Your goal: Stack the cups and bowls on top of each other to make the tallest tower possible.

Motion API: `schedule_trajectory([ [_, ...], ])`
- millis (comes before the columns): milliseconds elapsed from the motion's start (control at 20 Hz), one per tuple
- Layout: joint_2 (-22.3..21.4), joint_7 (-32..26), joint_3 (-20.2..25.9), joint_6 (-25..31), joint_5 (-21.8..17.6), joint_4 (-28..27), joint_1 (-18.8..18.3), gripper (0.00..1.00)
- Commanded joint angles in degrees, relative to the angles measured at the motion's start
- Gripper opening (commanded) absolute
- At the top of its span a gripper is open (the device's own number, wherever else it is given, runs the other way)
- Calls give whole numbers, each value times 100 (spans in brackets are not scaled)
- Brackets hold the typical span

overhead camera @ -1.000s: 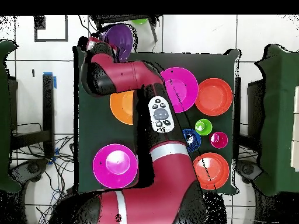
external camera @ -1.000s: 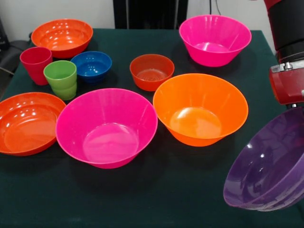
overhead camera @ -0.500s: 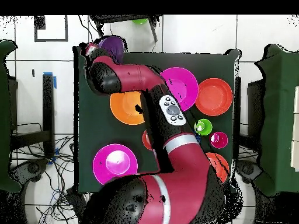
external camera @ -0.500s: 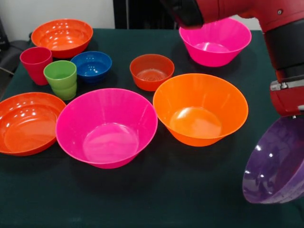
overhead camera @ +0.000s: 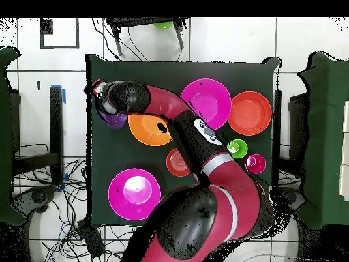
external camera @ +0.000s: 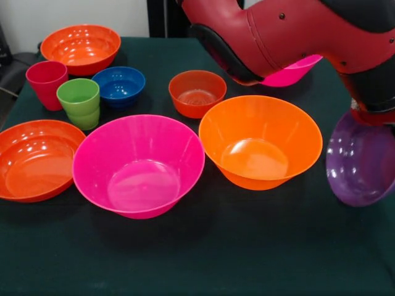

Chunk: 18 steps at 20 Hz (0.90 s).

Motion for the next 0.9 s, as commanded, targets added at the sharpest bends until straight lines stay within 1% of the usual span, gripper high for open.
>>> schedule_trajectory([
  [50, 370, -170, 700, 907, 565, 746, -135, 0],
  [300, 458, 18, 887, 1251, 988, 956, -254, 0],
  [500, 554, 157, 1009, 1410, 1299, 1077, -286, 0],
  [600, 625, 165, 1023, 1389, 1386, 1126, -285, 0],
  [650, 651, 250, 1037, 1305, 1447, 1249, -295, 0],
  [700, 629, 291, 1044, 1282, 1481, 1334, -314, 0],
  [900, 753, 21, 845, 1221, 1302, 1285, -302, 0],
])
